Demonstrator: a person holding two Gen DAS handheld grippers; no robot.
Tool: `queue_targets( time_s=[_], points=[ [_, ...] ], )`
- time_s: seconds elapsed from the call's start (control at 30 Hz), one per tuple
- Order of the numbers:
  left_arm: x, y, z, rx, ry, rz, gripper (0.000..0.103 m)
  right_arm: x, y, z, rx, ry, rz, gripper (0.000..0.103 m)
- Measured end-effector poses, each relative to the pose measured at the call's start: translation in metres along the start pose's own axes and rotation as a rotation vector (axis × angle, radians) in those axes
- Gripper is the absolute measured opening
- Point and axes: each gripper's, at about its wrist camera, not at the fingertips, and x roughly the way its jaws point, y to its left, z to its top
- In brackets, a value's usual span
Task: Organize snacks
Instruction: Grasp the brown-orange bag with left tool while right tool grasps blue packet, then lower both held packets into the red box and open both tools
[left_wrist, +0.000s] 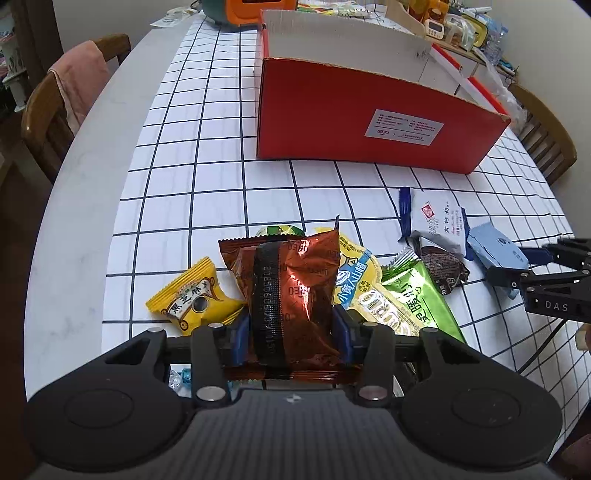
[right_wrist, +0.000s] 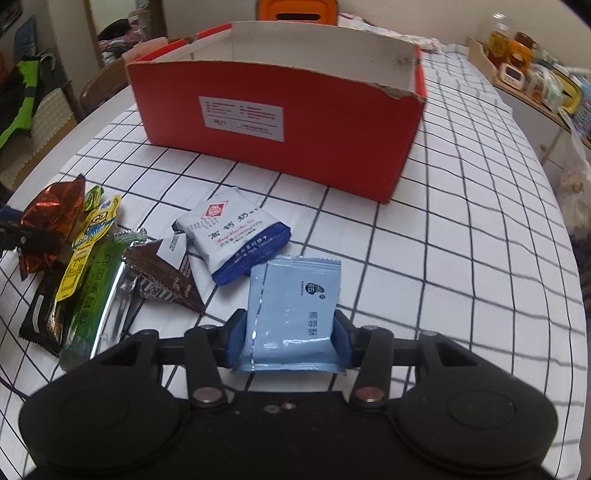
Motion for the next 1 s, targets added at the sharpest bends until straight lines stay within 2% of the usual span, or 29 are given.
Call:
queue_targets(
  time_s=[0.1,0.5,0.73,1.0],
  points=[
    [-0.005,0.002,-0.003,-0.009,-0.012,-0.009,0.044,-0.013,-0.002,-0.004,0.049,-0.016,0.009,0.047],
    [-0.04,-0.006,-0.009,-0.007,-0.063,-0.012,0.044,-0.068,0.017,0.006,0.076,-0.09,0.008,0.047],
    [-0.071,-0.018,0.006,0.028,-0.148,-0.018,0.044,-0.1,0.023,0.026,0.07,-0.17,0.017,0.047],
    [-0.092,-0.034,0.035,0.079,-0.231,-0.014,0.044,-0.111,0.022,0.06,0.048,-0.245,-0.001,0.047]
  ],
)
